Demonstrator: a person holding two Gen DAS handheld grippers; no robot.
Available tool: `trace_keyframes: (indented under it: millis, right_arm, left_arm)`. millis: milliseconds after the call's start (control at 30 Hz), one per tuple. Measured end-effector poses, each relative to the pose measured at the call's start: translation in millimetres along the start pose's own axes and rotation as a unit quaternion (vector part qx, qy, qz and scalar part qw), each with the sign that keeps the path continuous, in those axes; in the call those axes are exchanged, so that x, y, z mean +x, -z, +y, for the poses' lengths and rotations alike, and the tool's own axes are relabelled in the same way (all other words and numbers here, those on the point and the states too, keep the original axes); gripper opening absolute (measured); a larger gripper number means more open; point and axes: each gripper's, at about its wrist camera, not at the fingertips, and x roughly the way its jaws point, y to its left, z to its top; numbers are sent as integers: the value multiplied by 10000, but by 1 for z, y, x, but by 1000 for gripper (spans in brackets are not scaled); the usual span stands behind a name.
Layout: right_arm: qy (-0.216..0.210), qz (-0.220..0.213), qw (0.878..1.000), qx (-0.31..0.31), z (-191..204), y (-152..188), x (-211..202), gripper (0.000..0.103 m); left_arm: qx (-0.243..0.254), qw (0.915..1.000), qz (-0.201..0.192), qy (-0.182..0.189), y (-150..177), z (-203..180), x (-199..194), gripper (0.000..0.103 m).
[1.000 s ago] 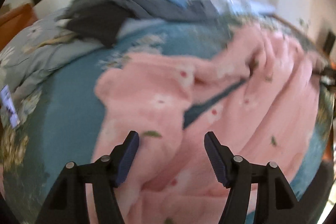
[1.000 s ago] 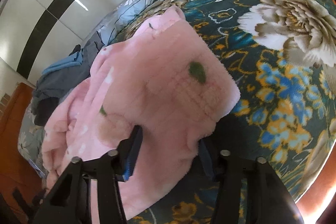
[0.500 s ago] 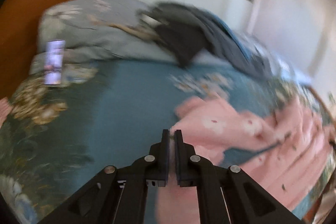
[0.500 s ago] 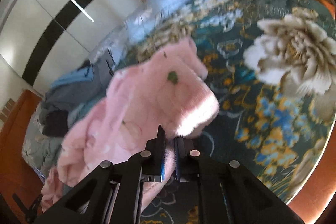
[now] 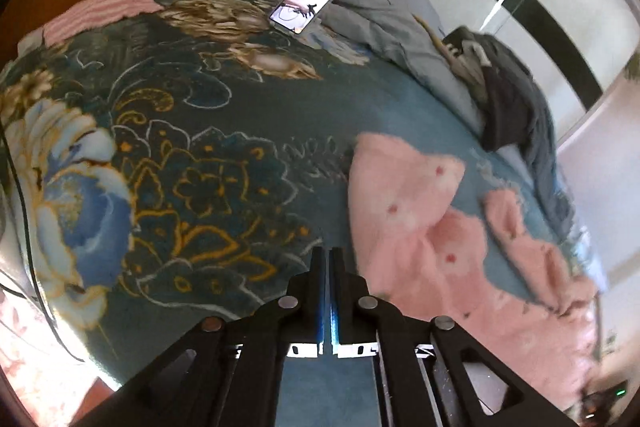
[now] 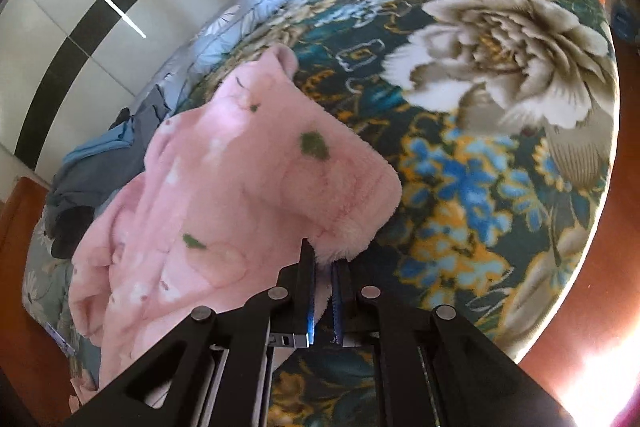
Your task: Fold clothes
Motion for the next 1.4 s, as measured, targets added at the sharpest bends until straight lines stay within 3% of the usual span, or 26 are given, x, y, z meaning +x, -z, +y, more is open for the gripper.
trace_keyframes:
  millis: [67,200,267,300,333,400,467,633,700,733,767,800,867,933,1033,1133,1167,1300,1400]
  right_arm:
    - [76,32,10000,-53,2,0,2,7]
    - [281,40,9992,-275,7,-2,-5,9]
    - [396,30,9986,-361,8,-4,-11,16]
    - [454,26,9981,-404,8,-5,-15,17]
    - [511,21,9977,-447,9,-6,-18,21]
    - [695,-13,9960,-561,10,-8,-25,27]
    - [1098,-155,9911,-743,13,-11,-37,30]
    - [1125,-318,9902,-761,26,-27,-49,31]
    - [1055,-289,9901,-877,41,-35,-42,31]
    - [988,-251,9899,-981,53,-39,-34,31]
    - [872,-198,9900,-1094,69,-44,-22,31]
    - [757,-145,9897,-1207,85,-49,-10,31]
    - [525,-38,9883,-1431,117,-60,14,31]
    - [339,17,9870,-1572,144,-70,36,31]
    - [90,65,9849,-1729,183,-83,67,31]
    - [-135,130,9822,-1866,219,-95,98,31]
    - [-150,202,9825,-1847,224,-98,108,31]
    - [-158,558,9857,-1585,235,-106,153,31]
    - [-46,717,9896,-1245,233,-113,170,31]
  left_arm:
    - [62,9999,-136,54,-12,-9,-4,3]
    - [462,9967,2,671,-39,-66,18,7]
    - [664,9912,436,1055,-46,-111,51,25]
    - [704,9887,625,1167,-48,-126,64,40]
    - [747,9847,888,1301,-48,-149,85,46]
    - [866,9771,1314,1432,-47,-185,123,48]
    - [965,9711,1694,1375,-48,-217,164,51]
    - [800,9655,2191,1157,-48,-247,236,50]
    - [747,9655,2159,1251,-50,-250,239,46]
    - [720,9654,2142,1298,-52,-251,241,24]
    - [694,9654,2126,1345,-53,-253,243,10]
    - [667,9652,2109,1392,-54,-254,244,7]
    - [584,9665,2011,1481,-62,-260,245,6]
    - [361,9709,1591,1755,-87,-260,229,6]
    - [158,9741,583,2181,-133,-251,185,6]
    - [202,9761,-313,2142,-163,-224,144,6]
    - [211,9788,-420,1992,-168,-212,140,6]
    - [-125,9898,-79,1419,-163,-154,166,6]
    - [-615,9886,291,1346,-150,-118,189,6]
